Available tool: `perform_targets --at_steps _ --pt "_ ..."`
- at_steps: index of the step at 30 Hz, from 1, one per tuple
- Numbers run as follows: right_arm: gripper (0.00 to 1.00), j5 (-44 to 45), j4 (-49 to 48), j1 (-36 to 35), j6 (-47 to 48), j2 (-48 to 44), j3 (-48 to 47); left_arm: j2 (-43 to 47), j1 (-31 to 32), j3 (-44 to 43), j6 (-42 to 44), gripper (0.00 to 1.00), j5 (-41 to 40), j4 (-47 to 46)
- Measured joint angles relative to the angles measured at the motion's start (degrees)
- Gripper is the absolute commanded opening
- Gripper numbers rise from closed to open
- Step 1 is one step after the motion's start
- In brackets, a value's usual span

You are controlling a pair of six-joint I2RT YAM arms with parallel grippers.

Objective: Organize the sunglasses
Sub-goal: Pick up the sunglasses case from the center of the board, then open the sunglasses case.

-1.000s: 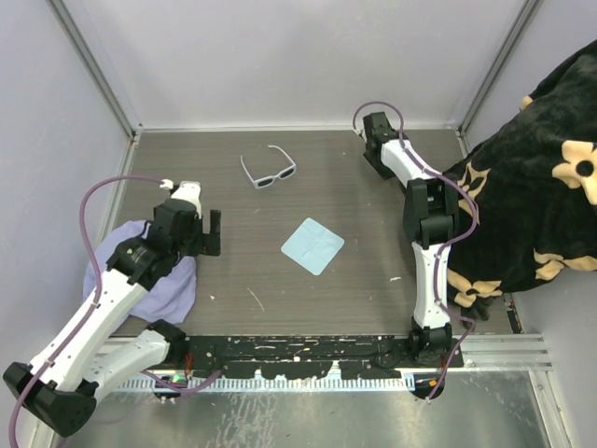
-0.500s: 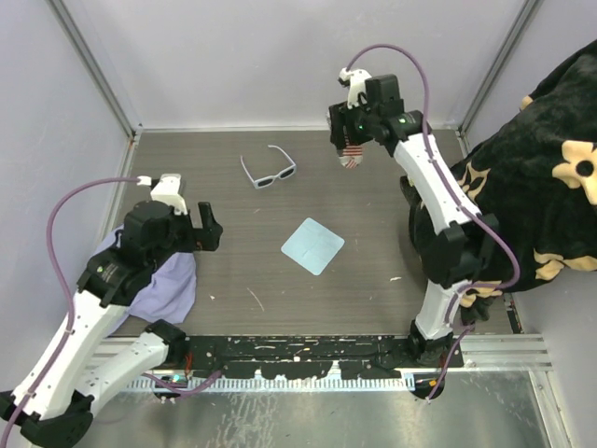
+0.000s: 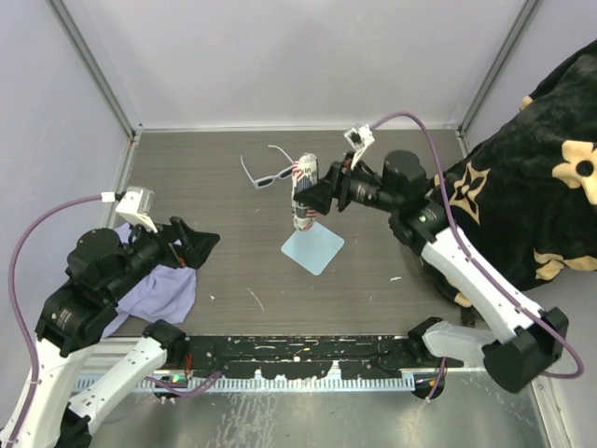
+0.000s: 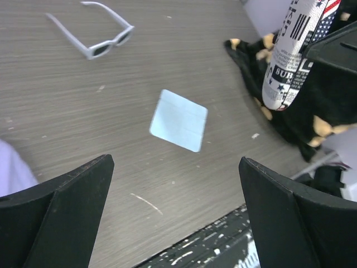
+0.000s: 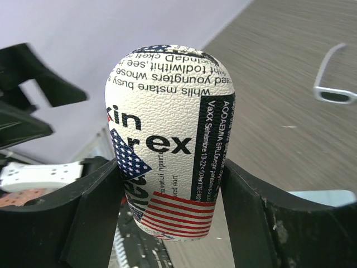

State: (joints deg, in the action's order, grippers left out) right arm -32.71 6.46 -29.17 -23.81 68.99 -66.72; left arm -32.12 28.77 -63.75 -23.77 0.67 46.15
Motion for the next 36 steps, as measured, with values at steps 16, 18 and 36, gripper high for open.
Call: perform_targets --at_steps 16,18,36 --pt "0.01 -4.6 -24.9 -9.8 -16.2 -8.6 8.0 -3.8 0.0 1.0 -2.8 0.98 26.4 -21.5" --pt "0.01 -5.5 -25.5 -10.1 -17.0 -7.6 7.3 -5.7 0.0 0.0 -2.8 0.98 29.0 -23.4" --pt "0.00 -0.3 -30.2 -18.3 -14.5 -6.3 5.6 -11.4 0.0 -0.7 -4.5 0.99 38.5 -33.3"
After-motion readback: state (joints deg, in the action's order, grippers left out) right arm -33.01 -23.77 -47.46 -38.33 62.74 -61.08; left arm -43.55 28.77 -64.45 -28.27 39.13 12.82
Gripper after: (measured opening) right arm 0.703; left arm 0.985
